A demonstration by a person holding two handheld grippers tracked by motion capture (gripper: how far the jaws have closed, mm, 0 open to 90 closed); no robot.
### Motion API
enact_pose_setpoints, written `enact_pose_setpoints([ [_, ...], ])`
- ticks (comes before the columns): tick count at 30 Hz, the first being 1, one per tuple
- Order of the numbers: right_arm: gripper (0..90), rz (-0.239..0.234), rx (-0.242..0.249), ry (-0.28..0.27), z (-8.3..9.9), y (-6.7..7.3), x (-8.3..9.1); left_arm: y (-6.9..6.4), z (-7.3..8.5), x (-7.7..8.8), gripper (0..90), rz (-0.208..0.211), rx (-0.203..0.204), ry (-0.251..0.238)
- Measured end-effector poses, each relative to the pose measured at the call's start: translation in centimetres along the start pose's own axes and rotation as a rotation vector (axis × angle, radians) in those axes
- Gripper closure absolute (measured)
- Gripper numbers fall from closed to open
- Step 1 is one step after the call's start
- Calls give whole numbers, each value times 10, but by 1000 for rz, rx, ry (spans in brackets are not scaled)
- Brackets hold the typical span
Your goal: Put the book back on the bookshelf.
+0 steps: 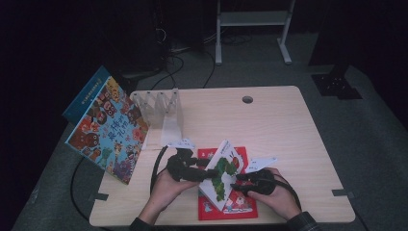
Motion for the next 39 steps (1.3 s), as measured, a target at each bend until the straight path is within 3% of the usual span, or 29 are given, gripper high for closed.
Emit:
enact_pose_setpoints([
  [3,573,-11,-2,-3,0,1,-1,-4,6,-5,485,12,-14,43],
  [6,572,-7,5,-1,0,1,-1,-5,10,-13,497,5,-24,67],
  [12,573,-11,10,5,1,2,-1,-2,11,-12,519,-11,-17,77],
  [19,578,-18,10,1,-1,4,-4,6,15,-8,572,-62,-28,128],
  [28,593,-13,37,1,-8,11,-16,18,10,3,670,-119,-9,165],
  [35,590,-4,41,2,-12,9,-21,20,4,9,722,-146,-51,183],
  [39,583,16,46,1,-12,6,-21,18,0,12,756,-172,-122,197],
])
Point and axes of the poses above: each handheld gripper's, and its own axes: x roughly backward along the jaws, z roughly out of its underside, y roughly to its left, the point moved 9 cm from there along -x, roughly forward along the jaws, and after that the axes turned 6 degrees about -z, right-handed, at the moved point
